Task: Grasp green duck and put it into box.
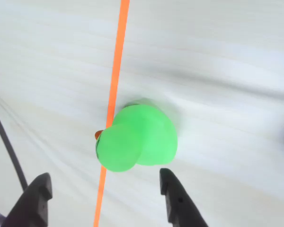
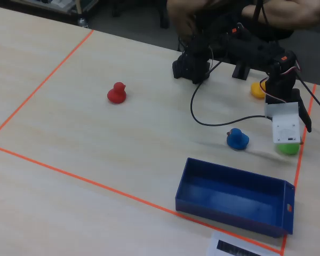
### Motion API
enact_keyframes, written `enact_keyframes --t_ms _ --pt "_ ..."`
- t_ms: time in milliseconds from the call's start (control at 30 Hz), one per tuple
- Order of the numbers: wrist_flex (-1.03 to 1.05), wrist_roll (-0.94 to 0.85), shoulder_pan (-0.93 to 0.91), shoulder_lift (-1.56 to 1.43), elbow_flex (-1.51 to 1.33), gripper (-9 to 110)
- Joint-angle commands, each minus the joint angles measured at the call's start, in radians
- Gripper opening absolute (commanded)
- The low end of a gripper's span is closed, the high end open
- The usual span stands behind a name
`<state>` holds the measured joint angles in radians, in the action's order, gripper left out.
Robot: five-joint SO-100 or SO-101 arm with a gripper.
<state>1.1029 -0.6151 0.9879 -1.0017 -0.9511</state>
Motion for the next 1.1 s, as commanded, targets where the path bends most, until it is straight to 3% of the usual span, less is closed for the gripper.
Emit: enact_keyframes --t_ms 0,1067 --pt "-0.026 0.015 0.018 -0.028 -0.002 30" --pt "-0.106 0.043 0.037 0.029 -0.031 34"
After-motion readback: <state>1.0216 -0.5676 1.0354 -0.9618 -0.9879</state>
